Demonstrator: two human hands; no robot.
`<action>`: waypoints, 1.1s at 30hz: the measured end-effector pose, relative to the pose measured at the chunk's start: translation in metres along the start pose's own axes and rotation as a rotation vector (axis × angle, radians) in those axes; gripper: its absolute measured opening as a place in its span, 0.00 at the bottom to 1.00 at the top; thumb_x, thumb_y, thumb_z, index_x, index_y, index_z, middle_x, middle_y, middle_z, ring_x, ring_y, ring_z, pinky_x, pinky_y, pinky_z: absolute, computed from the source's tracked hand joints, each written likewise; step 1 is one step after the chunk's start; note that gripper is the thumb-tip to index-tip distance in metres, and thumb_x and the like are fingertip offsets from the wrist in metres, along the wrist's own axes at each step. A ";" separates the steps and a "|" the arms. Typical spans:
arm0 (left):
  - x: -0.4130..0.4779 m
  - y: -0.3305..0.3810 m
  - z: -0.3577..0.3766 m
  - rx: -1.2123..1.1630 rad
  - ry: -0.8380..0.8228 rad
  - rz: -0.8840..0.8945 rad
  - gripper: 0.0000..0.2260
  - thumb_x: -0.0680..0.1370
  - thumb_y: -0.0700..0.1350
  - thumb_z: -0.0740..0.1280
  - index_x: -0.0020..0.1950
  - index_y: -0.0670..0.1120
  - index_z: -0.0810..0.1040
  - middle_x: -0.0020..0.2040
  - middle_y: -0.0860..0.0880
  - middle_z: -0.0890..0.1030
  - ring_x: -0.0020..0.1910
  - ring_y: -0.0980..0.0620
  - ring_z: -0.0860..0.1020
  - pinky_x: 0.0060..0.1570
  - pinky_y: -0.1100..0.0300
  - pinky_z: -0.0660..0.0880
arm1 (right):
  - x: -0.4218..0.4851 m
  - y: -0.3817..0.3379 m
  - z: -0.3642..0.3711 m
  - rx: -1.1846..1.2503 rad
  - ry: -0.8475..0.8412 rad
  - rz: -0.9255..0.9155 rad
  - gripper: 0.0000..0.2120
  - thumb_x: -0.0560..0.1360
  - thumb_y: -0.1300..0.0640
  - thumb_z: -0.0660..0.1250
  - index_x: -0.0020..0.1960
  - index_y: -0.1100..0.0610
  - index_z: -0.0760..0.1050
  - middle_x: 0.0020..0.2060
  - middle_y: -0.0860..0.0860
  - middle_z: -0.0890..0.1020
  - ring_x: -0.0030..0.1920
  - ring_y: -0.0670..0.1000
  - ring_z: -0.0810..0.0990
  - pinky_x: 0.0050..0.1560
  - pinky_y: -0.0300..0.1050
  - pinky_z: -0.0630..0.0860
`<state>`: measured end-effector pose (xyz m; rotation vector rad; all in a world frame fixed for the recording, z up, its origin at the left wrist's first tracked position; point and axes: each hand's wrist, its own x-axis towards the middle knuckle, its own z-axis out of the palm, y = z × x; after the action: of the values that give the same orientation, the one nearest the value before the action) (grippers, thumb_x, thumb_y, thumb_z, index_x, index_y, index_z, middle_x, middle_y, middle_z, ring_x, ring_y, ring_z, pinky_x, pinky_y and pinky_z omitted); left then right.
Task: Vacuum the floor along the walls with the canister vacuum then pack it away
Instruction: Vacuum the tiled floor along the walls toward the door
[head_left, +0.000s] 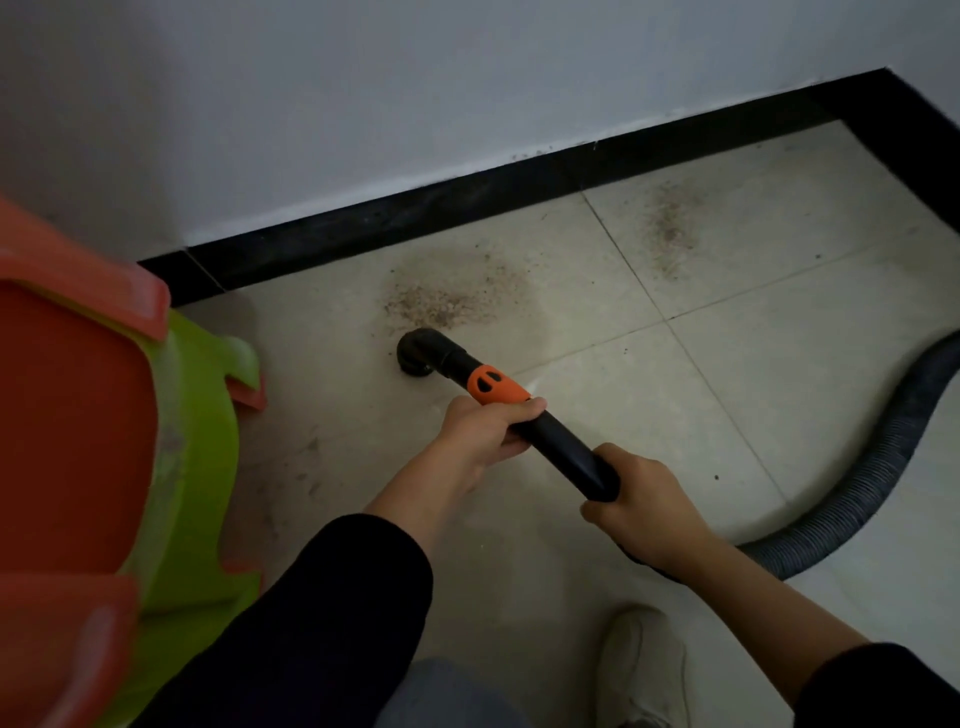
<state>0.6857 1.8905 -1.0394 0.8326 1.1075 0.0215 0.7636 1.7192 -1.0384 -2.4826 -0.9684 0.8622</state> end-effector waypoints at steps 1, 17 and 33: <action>-0.001 0.001 -0.004 0.000 0.003 -0.003 0.18 0.71 0.38 0.76 0.58 0.37 0.76 0.49 0.41 0.84 0.46 0.48 0.84 0.41 0.59 0.82 | 0.001 -0.002 0.001 -0.001 -0.006 -0.007 0.10 0.70 0.59 0.70 0.49 0.55 0.73 0.36 0.50 0.76 0.35 0.50 0.76 0.33 0.40 0.70; -0.016 0.010 -0.030 0.096 0.010 -0.177 0.15 0.71 0.36 0.75 0.53 0.42 0.73 0.47 0.40 0.81 0.41 0.43 0.84 0.36 0.55 0.82 | 0.001 -0.012 0.002 -0.003 -0.020 -0.115 0.15 0.67 0.64 0.70 0.52 0.54 0.77 0.38 0.51 0.79 0.37 0.50 0.78 0.40 0.50 0.79; 0.000 0.024 -0.043 -0.086 0.036 -0.060 0.08 0.75 0.35 0.70 0.50 0.42 0.74 0.55 0.42 0.77 0.46 0.43 0.81 0.42 0.54 0.80 | 0.033 -0.026 0.010 -0.156 0.101 -0.306 0.15 0.73 0.57 0.71 0.59 0.55 0.74 0.46 0.50 0.78 0.46 0.52 0.74 0.45 0.49 0.74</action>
<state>0.6610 1.9321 -1.0332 0.7240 1.1568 0.0335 0.7637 1.7613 -1.0470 -2.3860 -1.3791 0.5771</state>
